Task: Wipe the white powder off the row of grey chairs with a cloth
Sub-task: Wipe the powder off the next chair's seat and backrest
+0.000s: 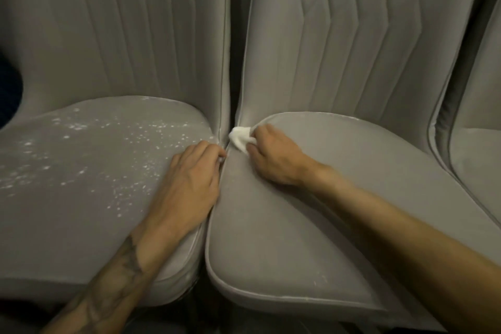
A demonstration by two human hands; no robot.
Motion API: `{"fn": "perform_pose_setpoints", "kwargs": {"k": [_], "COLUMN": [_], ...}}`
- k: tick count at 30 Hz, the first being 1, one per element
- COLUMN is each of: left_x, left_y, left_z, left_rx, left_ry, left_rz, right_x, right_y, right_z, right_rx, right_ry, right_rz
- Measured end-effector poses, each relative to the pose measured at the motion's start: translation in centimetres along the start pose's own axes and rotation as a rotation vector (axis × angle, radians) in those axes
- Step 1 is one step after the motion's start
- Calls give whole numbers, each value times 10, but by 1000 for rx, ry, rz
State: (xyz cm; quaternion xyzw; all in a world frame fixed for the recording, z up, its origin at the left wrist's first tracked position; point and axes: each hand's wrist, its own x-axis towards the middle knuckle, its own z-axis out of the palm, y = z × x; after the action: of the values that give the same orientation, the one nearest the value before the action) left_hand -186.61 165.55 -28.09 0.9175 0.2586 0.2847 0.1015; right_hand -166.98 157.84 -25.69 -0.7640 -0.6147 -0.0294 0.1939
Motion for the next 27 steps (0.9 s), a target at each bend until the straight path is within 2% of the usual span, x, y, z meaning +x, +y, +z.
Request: {"fn": "perform_pose_setpoints", "kwargs": {"k": [3, 5, 7, 11, 13, 15, 18, 20, 24, 27], "left_x": [0, 1, 0, -2, -3, -5, -11, -15, -16, -18], "left_y": [2, 5, 8, 15, 15, 13, 8, 4, 5, 5], "left_z": [-4, -8, -11, -24, -32, -37, -30, -24, -22, -21], "left_rx": [-100, -177, -204, -149, -113, -89, -71, -21, 26, 45], "left_ry": [-8, 0, 29, 79, 73, 28, -44, -65, -15, 2], "left_rz": [-42, -90, -103, -99, -69, -65, -108, -81, -17, 1], "right_x": [-39, -42, -13, 49, 34, -9, -66, -60, -12, -37], "right_y": [-29, -30, -16, 3, -7, -26, -47, -45, -33, -48], "right_z": [-7, -13, -10, 7, 9, 0, -19, -24, -13, -9], "right_rx": [106, 129, 62, 26, 2, 56, 127, 117, 58, 46], "right_ry": [-35, -103, -103, -90, -66, -50, -172, -222, -131, -91], "right_rz": [-264, -328, -254, 20, -38, -207, -413, -387, -182, -200]}}
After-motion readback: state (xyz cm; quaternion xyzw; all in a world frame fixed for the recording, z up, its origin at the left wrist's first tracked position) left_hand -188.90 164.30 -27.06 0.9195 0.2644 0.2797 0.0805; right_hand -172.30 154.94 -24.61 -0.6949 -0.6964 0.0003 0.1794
